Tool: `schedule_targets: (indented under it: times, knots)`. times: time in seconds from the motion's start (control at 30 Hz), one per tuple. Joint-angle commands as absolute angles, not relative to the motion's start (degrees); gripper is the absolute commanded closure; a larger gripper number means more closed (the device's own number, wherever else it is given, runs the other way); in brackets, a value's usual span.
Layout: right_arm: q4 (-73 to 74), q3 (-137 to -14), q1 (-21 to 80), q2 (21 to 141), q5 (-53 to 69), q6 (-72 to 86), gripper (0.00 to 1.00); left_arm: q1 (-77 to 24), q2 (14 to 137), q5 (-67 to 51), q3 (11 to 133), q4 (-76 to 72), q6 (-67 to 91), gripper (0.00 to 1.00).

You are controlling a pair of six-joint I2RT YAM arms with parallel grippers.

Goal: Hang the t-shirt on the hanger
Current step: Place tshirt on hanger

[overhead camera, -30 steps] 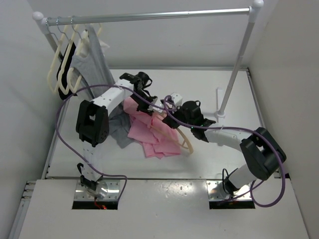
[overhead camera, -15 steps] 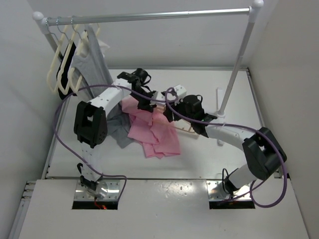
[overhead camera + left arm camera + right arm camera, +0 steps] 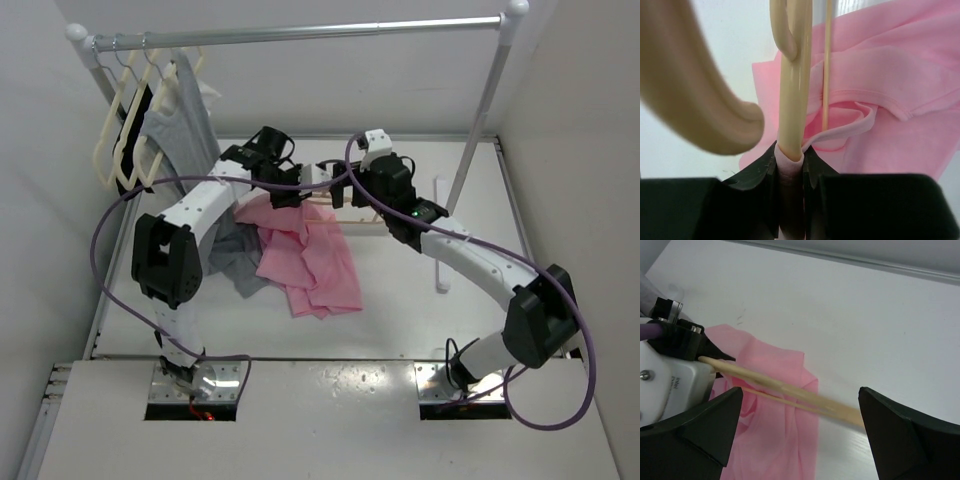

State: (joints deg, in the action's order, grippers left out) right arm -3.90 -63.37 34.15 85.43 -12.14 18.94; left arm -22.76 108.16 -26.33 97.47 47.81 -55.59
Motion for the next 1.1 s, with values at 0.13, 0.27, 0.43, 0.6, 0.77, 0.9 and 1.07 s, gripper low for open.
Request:
schedule_targets:
  times: [0.13, 0.27, 0.43, 0.6, 0.77, 0.9, 1.07]
  knots:
    - [11.4, -73.2, 35.0, 83.3, -16.3, 23.1, 0.01, -24.7, 104.9, -20.1, 94.7, 41.4, -43.8, 1.0]
    - [17.4, -75.0, 35.0, 83.2, -20.0, 25.1, 0.01, -25.8, 104.3, -18.8, 93.6, 40.9, -40.3, 1.0]
    - [21.9, -70.7, 34.5, 79.7, -23.5, 24.6, 0.01, -26.4, 102.3, -18.8, 90.8, 38.9, -38.5, 1.0]
    - [22.7, -68.3, 33.9, 77.3, -6.6, 16.0, 0.01, -26.9, 102.3, -20.0, 90.3, 38.3, -37.1, 1.0]
    - [21.5, -65.2, 33.9, 77.3, 13.2, 14.6, 0.01, -27.4, 101.7, -21.7, 90.3, 38.3, -35.3, 1.0]
    - [15.8, -60.7, 33.9, 74.9, 14.7, 18.2, 0.01, -27.4, 101.2, -21.2, 90.9, 37.8, -32.3, 1.0]
    - [-2.5, -47.4, 35.5, 69.1, 3.9, 34.3, 0.3, -27.9, 100.6, -18.4, 90.9, 35.6, -28.4, 1.0]
